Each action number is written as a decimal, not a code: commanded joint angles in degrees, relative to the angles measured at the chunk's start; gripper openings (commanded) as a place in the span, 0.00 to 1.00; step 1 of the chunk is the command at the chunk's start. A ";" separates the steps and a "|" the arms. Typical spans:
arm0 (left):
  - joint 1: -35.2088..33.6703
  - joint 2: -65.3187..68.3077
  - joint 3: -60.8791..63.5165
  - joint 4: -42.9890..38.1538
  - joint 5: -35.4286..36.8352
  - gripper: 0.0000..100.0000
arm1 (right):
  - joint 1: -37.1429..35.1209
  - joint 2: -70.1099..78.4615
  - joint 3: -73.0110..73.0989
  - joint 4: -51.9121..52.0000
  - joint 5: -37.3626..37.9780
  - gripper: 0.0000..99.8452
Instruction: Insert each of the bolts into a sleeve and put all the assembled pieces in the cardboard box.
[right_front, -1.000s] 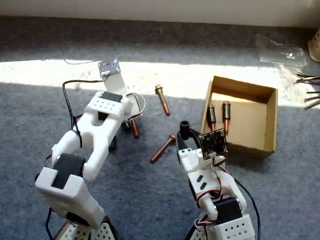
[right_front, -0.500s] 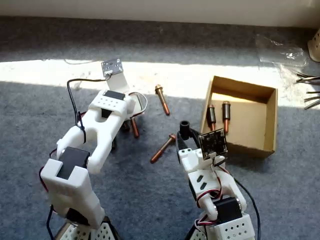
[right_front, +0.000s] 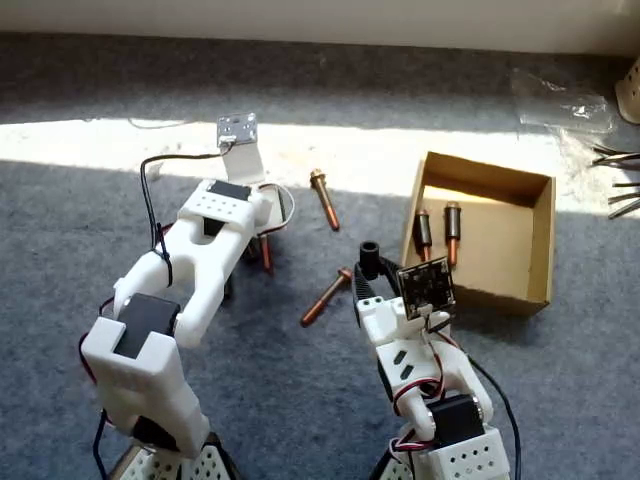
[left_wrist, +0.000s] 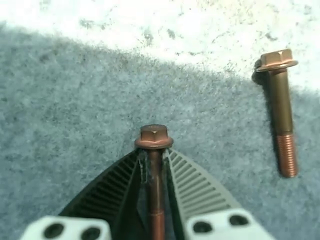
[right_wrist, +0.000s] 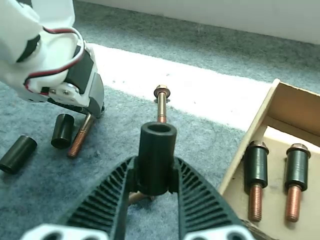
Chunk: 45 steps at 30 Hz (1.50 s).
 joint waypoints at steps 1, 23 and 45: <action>-0.48 -0.40 -0.57 -1.23 -0.44 0.02 | -0.13 -0.75 0.48 -1.63 -0.18 0.00; -0.57 12.88 -17.63 10.81 -0.53 0.02 | -0.13 -0.75 0.40 -1.63 -0.09 0.00; -0.13 -10.15 -9.45 14.24 -9.93 0.00 | -3.56 -0.75 0.66 -1.89 -0.09 0.00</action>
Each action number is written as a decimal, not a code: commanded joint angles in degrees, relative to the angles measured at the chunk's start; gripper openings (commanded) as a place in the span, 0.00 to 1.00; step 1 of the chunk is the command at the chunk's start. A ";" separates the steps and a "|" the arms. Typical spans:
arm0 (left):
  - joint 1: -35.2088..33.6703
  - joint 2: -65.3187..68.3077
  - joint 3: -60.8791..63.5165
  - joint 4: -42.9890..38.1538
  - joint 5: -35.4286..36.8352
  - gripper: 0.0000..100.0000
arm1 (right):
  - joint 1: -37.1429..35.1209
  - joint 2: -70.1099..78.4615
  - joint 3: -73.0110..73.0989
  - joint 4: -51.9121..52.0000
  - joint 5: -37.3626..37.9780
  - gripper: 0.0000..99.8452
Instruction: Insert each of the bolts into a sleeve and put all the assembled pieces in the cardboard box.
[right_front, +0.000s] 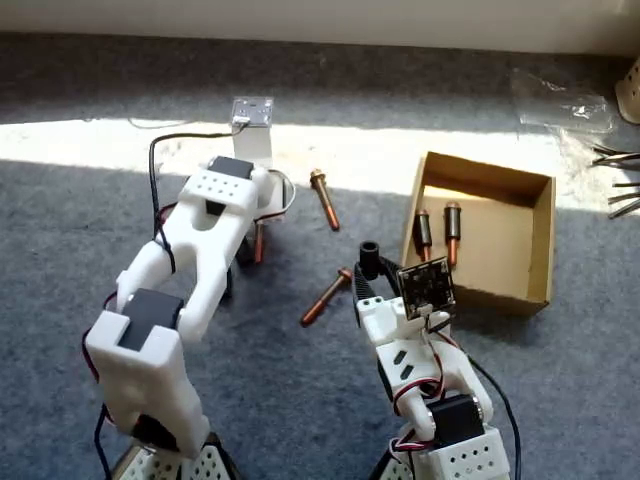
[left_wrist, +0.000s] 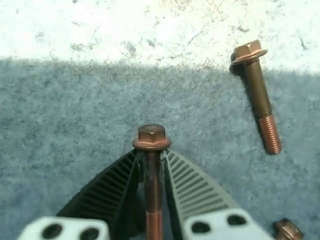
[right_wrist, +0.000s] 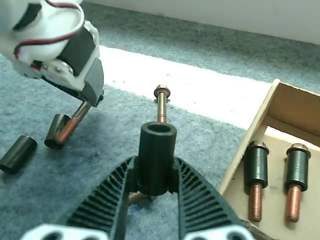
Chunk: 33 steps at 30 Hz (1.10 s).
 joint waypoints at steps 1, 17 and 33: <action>-0.13 -13.05 3.47 0.00 -0.97 0.00 | -3.38 -0.75 0.75 -1.89 -0.09 0.00; -0.13 -54.29 22.64 -0.09 -1.05 0.00 | -11.21 -0.57 8.31 -8.57 -0.09 0.00; -0.13 -95.25 43.91 -7.91 -8.26 0.01 | -20.53 -0.75 8.13 -10.95 -0.09 0.00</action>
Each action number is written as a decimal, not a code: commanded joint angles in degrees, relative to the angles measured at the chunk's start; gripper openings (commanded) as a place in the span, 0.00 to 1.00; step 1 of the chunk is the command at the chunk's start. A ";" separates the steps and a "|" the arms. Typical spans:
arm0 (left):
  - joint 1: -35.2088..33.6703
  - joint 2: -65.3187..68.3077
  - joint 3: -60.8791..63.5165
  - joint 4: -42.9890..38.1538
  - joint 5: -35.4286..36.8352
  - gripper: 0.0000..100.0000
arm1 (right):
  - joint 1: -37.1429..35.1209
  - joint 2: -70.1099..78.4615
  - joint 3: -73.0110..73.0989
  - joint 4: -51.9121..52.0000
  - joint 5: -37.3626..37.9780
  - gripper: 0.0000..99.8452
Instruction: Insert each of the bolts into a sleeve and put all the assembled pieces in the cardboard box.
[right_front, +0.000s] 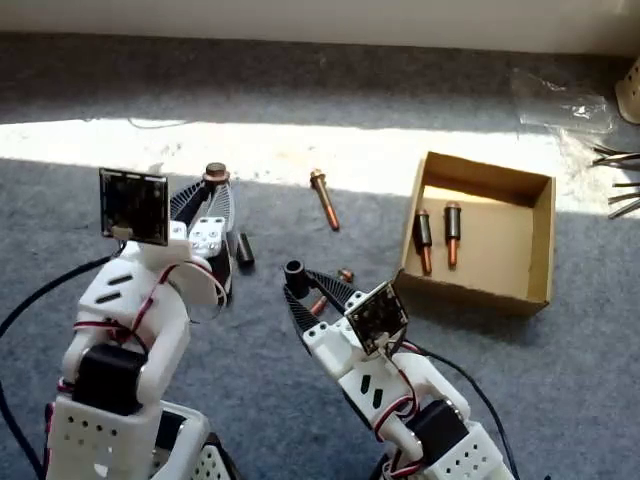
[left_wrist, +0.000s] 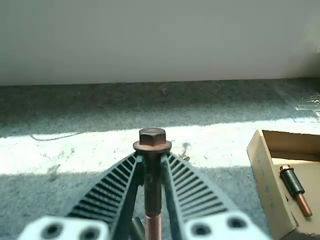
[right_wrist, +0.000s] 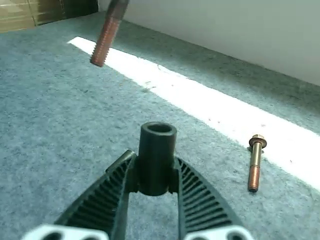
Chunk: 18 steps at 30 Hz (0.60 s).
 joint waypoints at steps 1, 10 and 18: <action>-0.13 -9.54 1.63 -1.76 -0.35 0.01 | -0.75 -0.75 8.04 -3.82 -0.09 0.00; 8.92 -23.25 4.62 -2.02 -0.35 0.01 | -0.84 -0.75 8.04 -7.43 0.44 0.00; 10.51 -26.51 4.62 -2.11 0.00 0.01 | -9.71 -0.66 8.22 -8.04 8.35 0.00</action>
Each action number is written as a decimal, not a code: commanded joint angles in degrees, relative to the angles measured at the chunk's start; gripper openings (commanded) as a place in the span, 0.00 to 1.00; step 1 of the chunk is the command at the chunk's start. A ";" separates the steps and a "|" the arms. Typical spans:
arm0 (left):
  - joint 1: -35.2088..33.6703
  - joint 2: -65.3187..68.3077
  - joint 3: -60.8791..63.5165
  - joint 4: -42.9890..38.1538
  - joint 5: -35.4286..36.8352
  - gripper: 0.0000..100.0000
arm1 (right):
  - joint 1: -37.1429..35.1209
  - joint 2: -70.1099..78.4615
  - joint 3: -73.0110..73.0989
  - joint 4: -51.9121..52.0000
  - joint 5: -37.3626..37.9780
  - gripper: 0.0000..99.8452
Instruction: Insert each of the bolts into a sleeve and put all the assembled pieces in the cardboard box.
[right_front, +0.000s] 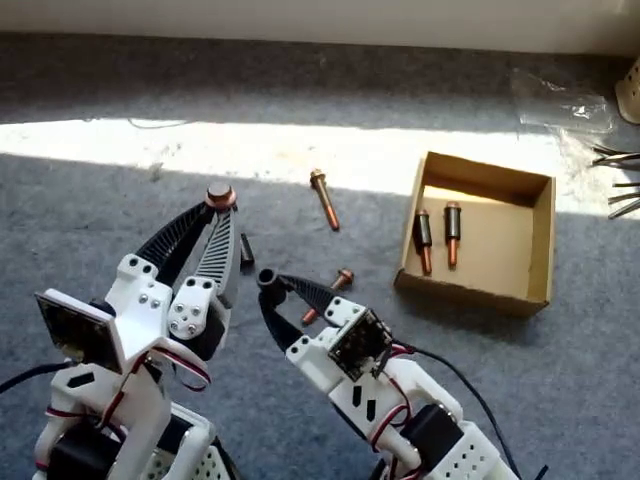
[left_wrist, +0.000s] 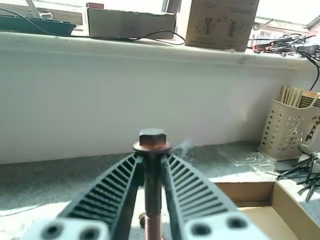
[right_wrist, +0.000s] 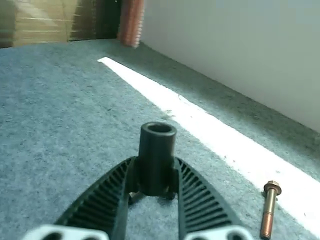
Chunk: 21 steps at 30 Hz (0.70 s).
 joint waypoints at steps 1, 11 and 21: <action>1.63 -0.84 -0.92 -1.67 0.09 0.01 | -2.51 -0.75 8.22 -1.71 1.41 0.00; 1.71 -0.84 -0.31 -5.36 4.84 0.01 | 2.77 -0.66 8.13 0.04 1.32 0.00; 7.69 -0.84 2.59 -5.71 4.66 0.01 | 4.88 -0.48 8.13 0.13 1.49 0.00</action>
